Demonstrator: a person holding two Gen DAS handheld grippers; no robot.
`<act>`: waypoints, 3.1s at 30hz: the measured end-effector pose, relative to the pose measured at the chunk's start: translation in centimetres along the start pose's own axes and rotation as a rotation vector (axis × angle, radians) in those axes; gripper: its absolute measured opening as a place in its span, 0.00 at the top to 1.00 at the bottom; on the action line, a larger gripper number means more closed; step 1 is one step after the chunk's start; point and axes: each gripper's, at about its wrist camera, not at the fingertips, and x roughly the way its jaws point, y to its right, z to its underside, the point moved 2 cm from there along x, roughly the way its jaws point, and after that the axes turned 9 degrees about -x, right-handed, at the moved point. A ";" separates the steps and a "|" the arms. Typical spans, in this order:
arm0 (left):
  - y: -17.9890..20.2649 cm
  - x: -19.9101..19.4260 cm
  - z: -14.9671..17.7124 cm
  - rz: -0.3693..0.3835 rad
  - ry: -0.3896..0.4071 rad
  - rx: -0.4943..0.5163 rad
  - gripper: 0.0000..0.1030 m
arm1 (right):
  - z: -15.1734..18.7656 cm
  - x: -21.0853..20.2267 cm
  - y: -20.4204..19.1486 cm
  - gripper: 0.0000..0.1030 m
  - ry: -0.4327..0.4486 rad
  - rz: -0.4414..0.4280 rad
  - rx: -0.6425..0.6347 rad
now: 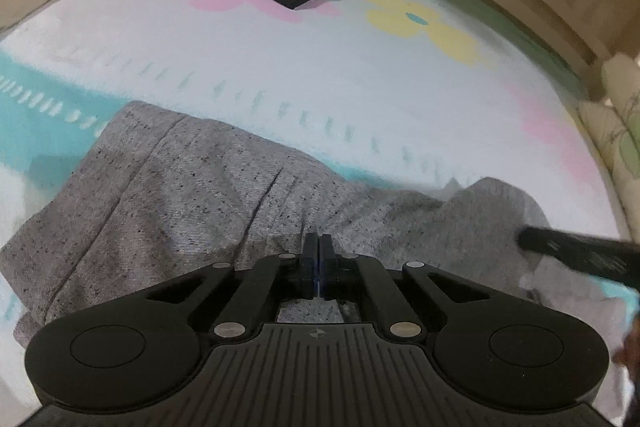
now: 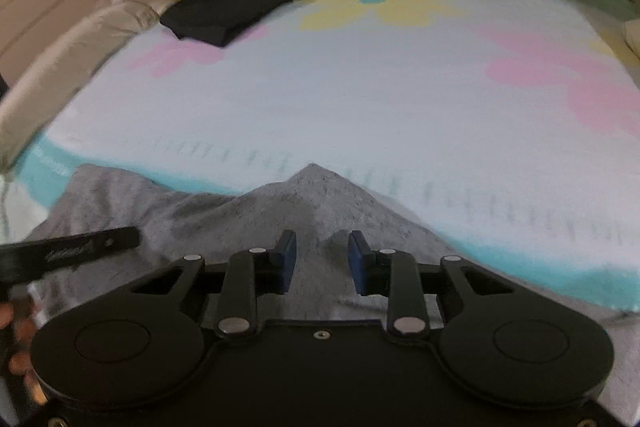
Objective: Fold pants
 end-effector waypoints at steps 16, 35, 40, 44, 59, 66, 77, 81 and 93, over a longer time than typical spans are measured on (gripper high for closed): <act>2.8 0.5 0.7 -0.080 0.014 0.116 0.95 | -1.2 6.1 1.2 0.62 -0.069 0.154 0.044; 5.6 -0.3 3.3 -0.197 0.104 0.240 0.92 | 5.5 -6.6 5.5 0.31 -0.118 0.202 0.144; 6.3 -0.9 3.9 -0.204 0.101 0.315 0.92 | 9.9 -6.1 6.3 0.26 -0.208 0.233 0.178; 6.5 -1.6 4.4 -0.219 0.078 0.332 0.92 | 12.3 -4.5 6.8 0.02 -0.323 0.226 0.200; 5.2 -5.1 5.9 -0.237 0.055 0.238 0.92 | 13.1 -4.6 7.9 0.01 -0.299 0.239 0.283; -0.3 -10.6 3.9 -0.195 0.220 0.039 0.92 | 13.2 -5.3 7.5 0.01 -0.317 0.255 0.317; -7.9 -9.9 3.4 -0.089 0.100 -0.227 0.91 | 12.7 -5.6 7.9 0.01 -0.334 0.245 0.337; -8.4 -8.9 3.8 0.127 0.047 -0.321 0.80 | 12.7 -5.2 8.0 0.01 -0.342 0.252 0.338; -8.2 -10.1 4.9 -0.036 0.146 -0.301 0.22 | 12.7 -5.3 7.7 0.00 -0.341 0.254 0.338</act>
